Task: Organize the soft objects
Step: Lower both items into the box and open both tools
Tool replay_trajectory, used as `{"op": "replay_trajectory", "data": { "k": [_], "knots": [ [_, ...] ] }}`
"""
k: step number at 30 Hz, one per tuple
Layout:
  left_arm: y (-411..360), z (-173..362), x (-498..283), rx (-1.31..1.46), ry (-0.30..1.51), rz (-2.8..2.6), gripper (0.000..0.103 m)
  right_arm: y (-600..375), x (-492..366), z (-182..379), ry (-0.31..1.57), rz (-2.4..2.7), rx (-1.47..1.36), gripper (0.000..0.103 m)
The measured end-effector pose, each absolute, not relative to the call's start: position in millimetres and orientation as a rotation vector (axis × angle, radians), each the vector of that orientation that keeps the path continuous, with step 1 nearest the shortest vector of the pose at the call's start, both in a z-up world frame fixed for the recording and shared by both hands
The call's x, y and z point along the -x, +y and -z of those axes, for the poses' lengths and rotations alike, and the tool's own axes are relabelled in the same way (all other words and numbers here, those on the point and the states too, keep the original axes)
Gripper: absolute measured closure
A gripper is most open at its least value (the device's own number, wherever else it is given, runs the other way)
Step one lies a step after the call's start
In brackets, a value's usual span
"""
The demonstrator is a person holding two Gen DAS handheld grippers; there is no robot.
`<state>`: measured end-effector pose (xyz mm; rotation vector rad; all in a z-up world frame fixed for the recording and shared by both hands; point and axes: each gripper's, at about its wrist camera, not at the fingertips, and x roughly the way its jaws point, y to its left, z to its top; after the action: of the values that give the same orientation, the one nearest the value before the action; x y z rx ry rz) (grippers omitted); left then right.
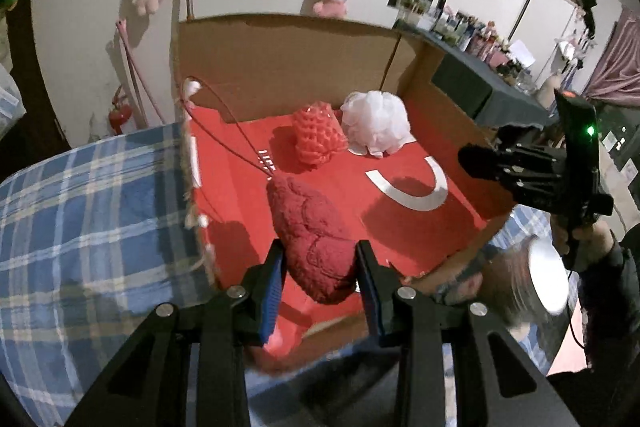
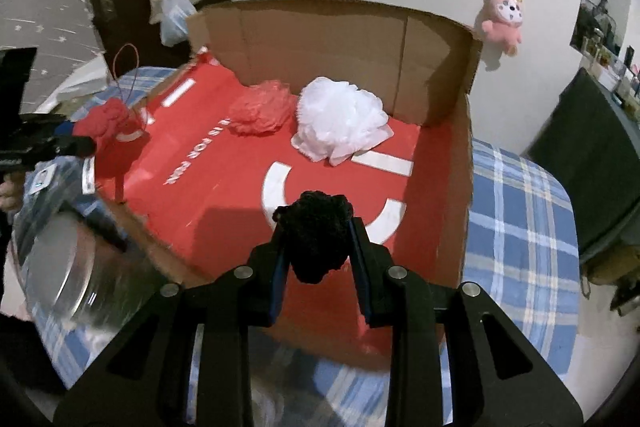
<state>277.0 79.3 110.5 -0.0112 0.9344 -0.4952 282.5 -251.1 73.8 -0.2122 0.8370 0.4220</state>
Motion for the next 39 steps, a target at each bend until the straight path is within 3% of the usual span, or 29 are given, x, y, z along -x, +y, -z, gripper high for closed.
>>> {"op": "replay_trajectory", "data": {
  "k": [15, 33, 35, 36, 39],
  "knots": [
    [30, -78, -347, -0.147, 1.070, 0.381, 0.066, -224, -373, -27, 1.076, -0.219, 0.311, 0.076],
    [23, -55, -360, -0.166, 1.114, 0.326, 0.062, -224, -379, -18, 1.081, -0.200, 0.312, 0.073],
    [21, -54, -362, -0.156, 1.113, 0.325, 0.060, -223, -379, -18, 1.082, -0.198, 0.309, 0.067],
    [22, -54, -362, -0.150, 1.111, 0.326, 0.057, -223, -379, -18, 1.083, -0.199, 0.306, 0.051],
    [25, -57, -361, -0.143, 1.101, 0.336, 0.050, -220, -376, -17, 1.084, -0.237, 0.301, 0.044]
  ]
}}
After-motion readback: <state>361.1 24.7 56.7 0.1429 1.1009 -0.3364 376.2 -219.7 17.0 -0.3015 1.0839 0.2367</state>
